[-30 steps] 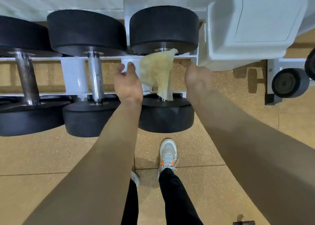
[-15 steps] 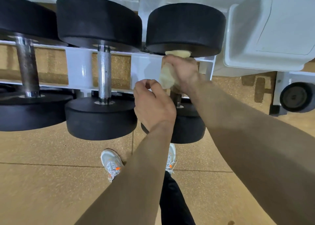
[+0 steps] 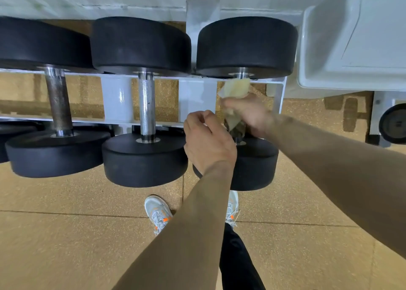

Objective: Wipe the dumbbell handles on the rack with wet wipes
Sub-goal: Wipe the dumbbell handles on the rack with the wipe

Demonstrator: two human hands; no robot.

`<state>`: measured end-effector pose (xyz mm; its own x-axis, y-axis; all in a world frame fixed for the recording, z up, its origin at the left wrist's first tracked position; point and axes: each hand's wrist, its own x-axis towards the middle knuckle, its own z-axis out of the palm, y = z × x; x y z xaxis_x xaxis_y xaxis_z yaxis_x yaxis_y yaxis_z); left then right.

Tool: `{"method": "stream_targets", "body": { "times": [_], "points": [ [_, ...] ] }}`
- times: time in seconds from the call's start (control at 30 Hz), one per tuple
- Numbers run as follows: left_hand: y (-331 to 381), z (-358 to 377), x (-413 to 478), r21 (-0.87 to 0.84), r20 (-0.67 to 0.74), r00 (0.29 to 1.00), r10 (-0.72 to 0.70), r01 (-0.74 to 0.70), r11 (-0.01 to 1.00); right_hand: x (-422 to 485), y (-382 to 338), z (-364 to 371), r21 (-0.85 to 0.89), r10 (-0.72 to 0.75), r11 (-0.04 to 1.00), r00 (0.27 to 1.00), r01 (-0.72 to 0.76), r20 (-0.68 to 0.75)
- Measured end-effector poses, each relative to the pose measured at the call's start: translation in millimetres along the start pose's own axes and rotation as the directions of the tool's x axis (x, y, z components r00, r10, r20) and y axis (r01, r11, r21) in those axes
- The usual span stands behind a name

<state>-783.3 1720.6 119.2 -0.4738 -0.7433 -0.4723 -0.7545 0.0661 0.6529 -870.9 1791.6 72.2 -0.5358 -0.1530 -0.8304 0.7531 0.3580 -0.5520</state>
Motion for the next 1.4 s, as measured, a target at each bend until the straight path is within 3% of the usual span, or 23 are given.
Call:
{"method": "stream_targets", "body": {
  "times": [0.03, 0.1, 0.23, 0.27, 0.37, 0.47, 0.57, 0.67, 0.83, 0.97, 1.1, 1.2, 1.3, 1.4],
  "points": [
    [1.3, -0.2, -0.2, 0.002, -0.005, 1.000, 0.000, 0.000, 1.000, -2.6, 0.2, 7.1, -0.142, 0.001, 0.990, 0.993, -0.018, -0.121],
    [1.8, 0.2, 0.4, 0.008, -0.016, 1.000, -0.006, 0.006, 1.000, -4.6, -0.7, 20.6, -0.230, 0.055, 0.965, 0.954, -0.127, -0.295],
    [-1.1, 1.1, 1.9, 0.025, 0.007, 1.000, 0.003, -0.003, 1.000, 5.2, -24.7, 30.2, -0.199, 0.106, 0.959, 0.908, -0.200, -0.405],
    [-1.9, 1.0, 2.2, 0.028, 0.011, 1.000, 0.012, -0.012, 1.000, 7.7, -33.0, 27.6, -0.094, 0.111, 0.983, 0.915, -0.159, -0.387],
    [-1.3, 2.6, 1.9, 0.043, 0.029, 0.999, 0.017, -0.018, 0.999, 12.7, -37.0, 14.0, 0.298, 0.126, 0.952, 0.973, -0.064, -0.193],
    [-1.8, 1.5, 2.6, 0.057, 0.047, 0.999, 0.015, -0.017, 0.998, 15.1, -19.9, -0.4, 0.418, 0.048, 0.903, 0.989, -0.102, 0.138],
    [-2.5, 2.2, 3.3, 0.066, 0.054, 0.998, 0.013, -0.017, 0.998, 21.7, -6.1, -6.6, 0.520, -0.004, 0.839, 0.956, -0.157, 0.295],
    [0.9, -0.5, 3.0, 0.052, 0.033, 0.999, 0.007, -0.009, 0.999, 18.7, 9.3, -5.4, 0.474, -0.019, 0.849, 0.884, -0.233, 0.468],
    [1.4, -0.6, 1.4, 0.041, 0.018, 1.000, -0.005, 0.004, 0.999, -8.2, 16.3, -9.2, 0.228, 0.111, 0.957, 0.951, -0.181, 0.287],
    [1.8, 0.8, 0.8, 0.037, 0.015, 1.000, -0.019, 0.018, 0.999, -20.0, 2.7, 15.1, -0.131, 0.137, 0.980, 0.983, -0.153, -0.124],
    [-0.1, 1.6, 2.1, 0.030, 0.001, 1.000, -0.014, 0.014, 0.999, -10.6, -5.6, 25.5, -0.097, 0.077, 0.989, 0.949, -0.111, -0.306],
    [2.0, 1.4, 0.9, 0.048, 0.006, 1.000, -0.003, 0.003, 0.999, 1.0, -35.2, 23.2, 0.125, 0.045, 0.992, 0.946, -0.005, -0.321],
    [1.2, 1.5, 1.2, 0.063, 0.010, 1.000, -0.002, 0.001, 0.998, 4.0, -34.7, 13.0, 0.224, 0.027, 0.974, 0.973, 0.026, -0.228],
    [0.8, 1.7, 2.2, 0.072, 0.020, 1.000, -0.013, 0.012, 0.997, 6.3, -16.1, 2.9, 0.314, 0.009, 0.949, 0.999, -0.020, 0.037]
  ]
}}
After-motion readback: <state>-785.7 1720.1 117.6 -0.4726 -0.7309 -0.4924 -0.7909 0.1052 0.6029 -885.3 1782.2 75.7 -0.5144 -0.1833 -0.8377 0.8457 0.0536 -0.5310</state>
